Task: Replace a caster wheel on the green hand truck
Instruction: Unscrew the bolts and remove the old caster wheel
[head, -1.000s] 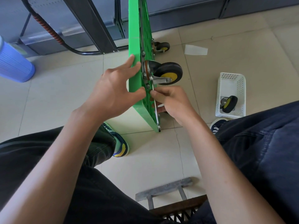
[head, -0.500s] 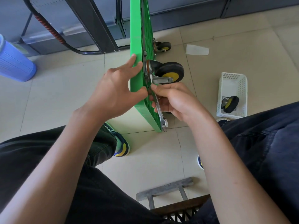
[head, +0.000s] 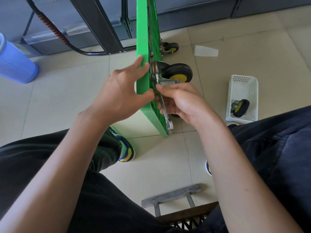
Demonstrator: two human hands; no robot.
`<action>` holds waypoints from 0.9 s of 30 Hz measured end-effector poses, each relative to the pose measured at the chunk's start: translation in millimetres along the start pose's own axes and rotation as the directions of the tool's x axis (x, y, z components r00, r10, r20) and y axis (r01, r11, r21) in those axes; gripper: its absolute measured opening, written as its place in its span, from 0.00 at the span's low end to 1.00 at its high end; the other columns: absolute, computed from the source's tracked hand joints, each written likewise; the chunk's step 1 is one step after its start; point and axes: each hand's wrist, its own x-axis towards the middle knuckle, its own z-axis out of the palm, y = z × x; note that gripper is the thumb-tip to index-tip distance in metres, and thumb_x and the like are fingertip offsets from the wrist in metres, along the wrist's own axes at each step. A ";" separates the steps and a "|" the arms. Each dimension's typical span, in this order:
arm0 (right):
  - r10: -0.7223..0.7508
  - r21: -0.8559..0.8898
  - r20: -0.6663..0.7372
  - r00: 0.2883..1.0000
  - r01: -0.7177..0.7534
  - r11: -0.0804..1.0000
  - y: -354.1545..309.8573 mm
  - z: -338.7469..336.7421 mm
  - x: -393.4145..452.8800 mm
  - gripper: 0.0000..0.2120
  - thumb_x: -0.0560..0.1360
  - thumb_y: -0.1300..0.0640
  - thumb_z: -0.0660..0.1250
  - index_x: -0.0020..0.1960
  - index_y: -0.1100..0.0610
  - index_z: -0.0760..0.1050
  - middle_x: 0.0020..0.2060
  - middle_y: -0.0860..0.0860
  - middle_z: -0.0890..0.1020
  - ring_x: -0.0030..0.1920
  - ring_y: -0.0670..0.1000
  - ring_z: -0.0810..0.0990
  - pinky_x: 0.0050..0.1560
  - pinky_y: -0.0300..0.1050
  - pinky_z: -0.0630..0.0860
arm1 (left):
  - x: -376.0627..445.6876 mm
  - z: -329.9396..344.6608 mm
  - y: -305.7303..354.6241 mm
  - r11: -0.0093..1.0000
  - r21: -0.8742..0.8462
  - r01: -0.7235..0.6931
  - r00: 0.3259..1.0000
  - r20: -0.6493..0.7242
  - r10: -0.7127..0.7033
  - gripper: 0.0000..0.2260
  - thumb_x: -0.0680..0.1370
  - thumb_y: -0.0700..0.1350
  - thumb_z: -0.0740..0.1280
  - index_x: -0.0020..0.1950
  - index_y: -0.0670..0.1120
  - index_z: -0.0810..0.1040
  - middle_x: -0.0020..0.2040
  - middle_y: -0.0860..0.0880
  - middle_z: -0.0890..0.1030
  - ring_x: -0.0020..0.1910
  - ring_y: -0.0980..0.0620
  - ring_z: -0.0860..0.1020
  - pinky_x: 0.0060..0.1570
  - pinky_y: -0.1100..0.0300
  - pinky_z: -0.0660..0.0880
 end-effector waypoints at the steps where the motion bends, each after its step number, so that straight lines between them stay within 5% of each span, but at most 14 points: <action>1: -0.001 0.000 -0.003 1.000 0.001 1.000 0.3 0.4 0.4 0.09 0.80 0.58 0.71 0.52 0.66 0.82 0.38 0.57 0.84 0.31 0.51 0.82 0.31 0.43 0.79 | 0.3 -0.4 0.3 1.000 -0.004 0.002 1.000 0.000 -0.002 0.33 0.73 0.55 0.67 0.77 0.49 0.69 0.80 0.53 0.63 0.67 0.44 0.76 0.64 0.44 0.75; 10: -0.071 -0.090 -0.012 0.997 0.070 0.993 2.6 7.4 3.8 0.08 0.80 0.58 0.71 0.44 0.60 0.84 0.34 0.52 0.84 0.31 0.49 0.82 0.32 0.42 0.79 | -0.9 -0.1 2.4 1.000 -0.026 -0.002 1.000 -0.013 0.002 0.33 0.72 0.57 0.65 0.77 0.48 0.70 0.79 0.51 0.64 0.67 0.46 0.77 0.64 0.46 0.76; 17: -0.156 -0.312 -0.059 0.986 0.130 0.941 15.7 3.8 15.1 0.03 0.81 0.57 0.70 0.51 0.54 0.84 0.45 0.54 0.87 0.44 0.55 0.86 0.42 0.50 0.85 | -1.3 -1.6 3.2 1.000 -0.009 0.008 1.000 -0.004 -0.008 0.34 0.72 0.60 0.64 0.77 0.49 0.70 0.80 0.52 0.63 0.66 0.43 0.77 0.64 0.46 0.76; 21: -0.373 -0.529 -0.039 0.927 0.298 0.795 29.3 -0.6 27.7 0.06 0.80 0.58 0.70 0.53 0.57 0.85 0.38 0.42 0.83 0.38 0.39 0.81 0.42 0.38 0.77 | -1.8 -1.9 4.3 1.000 -0.011 0.011 1.000 -0.001 -0.011 0.34 0.72 0.59 0.65 0.77 0.49 0.70 0.79 0.52 0.63 0.65 0.44 0.77 0.64 0.47 0.76; 27: -0.579 -0.713 -0.006 0.816 0.402 0.574 39.6 -2.3 39.7 0.08 0.78 0.62 0.68 0.53 0.56 0.86 0.46 0.49 0.87 0.48 0.49 0.84 0.49 0.50 0.80 | -1.8 -0.5 0.7 1.000 -0.005 0.006 1.000 -0.009 -0.006 0.30 0.76 0.50 0.71 0.77 0.49 0.70 0.80 0.53 0.63 0.63 0.44 0.78 0.63 0.49 0.75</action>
